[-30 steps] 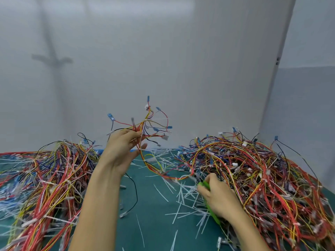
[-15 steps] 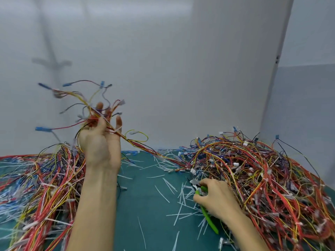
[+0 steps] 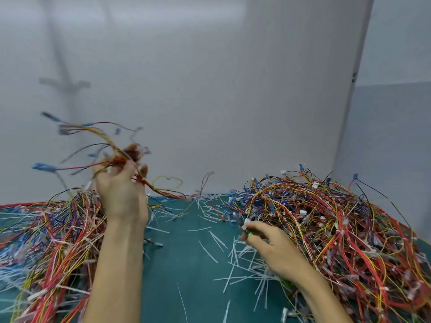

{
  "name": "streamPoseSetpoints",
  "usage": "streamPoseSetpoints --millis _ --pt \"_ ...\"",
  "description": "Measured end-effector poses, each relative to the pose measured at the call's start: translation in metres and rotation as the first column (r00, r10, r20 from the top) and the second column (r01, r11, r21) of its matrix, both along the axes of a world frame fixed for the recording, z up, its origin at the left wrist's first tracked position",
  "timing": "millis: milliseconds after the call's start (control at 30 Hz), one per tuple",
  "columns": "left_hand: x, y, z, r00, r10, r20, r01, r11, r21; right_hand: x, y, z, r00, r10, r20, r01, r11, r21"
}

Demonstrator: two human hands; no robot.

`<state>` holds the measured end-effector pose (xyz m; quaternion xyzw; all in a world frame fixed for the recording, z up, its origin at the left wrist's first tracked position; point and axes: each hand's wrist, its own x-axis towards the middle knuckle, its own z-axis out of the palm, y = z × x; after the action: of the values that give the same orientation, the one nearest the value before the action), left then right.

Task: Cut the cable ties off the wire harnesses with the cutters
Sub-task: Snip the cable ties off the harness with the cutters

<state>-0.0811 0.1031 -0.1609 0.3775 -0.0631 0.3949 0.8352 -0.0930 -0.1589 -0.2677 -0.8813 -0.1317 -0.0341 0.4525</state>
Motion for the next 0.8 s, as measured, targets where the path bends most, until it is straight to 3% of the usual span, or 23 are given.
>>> streamPoseSetpoints --millis 100,167,267,467,633,800 --pt "0.003 -0.015 -0.002 0.987 -0.15 -0.051 0.154 0.983 0.103 -0.001 0.013 0.012 1.0 0.01 -0.015 -0.004 0.933 0.36" --pt "0.006 -0.024 -0.006 0.973 -0.211 -0.098 0.228 0.949 0.217 -0.001 0.02 0.025 1.0 0.003 0.01 -0.008 0.867 0.498" --pt "0.008 -0.039 -0.014 0.959 -0.216 -0.186 0.274 0.876 0.397 0.001 0.03 0.046 0.991 -0.042 0.128 -0.021 0.889 0.458" --pt "0.011 -0.059 -0.023 0.933 -0.292 -0.209 0.357 0.811 0.463 0.004 0.051 0.086 0.937 -0.199 0.289 0.048 0.889 0.456" --pt "0.007 -0.067 -0.024 0.921 -0.334 -0.199 0.388 0.788 0.477 0.007 0.065 0.096 0.919 -0.252 0.304 0.044 0.83 0.556" --pt "-0.003 -0.07 -0.018 0.866 -0.447 -0.226 0.49 0.662 0.568 0.005 0.072 0.091 0.935 -0.186 0.301 -0.053 0.768 0.639"
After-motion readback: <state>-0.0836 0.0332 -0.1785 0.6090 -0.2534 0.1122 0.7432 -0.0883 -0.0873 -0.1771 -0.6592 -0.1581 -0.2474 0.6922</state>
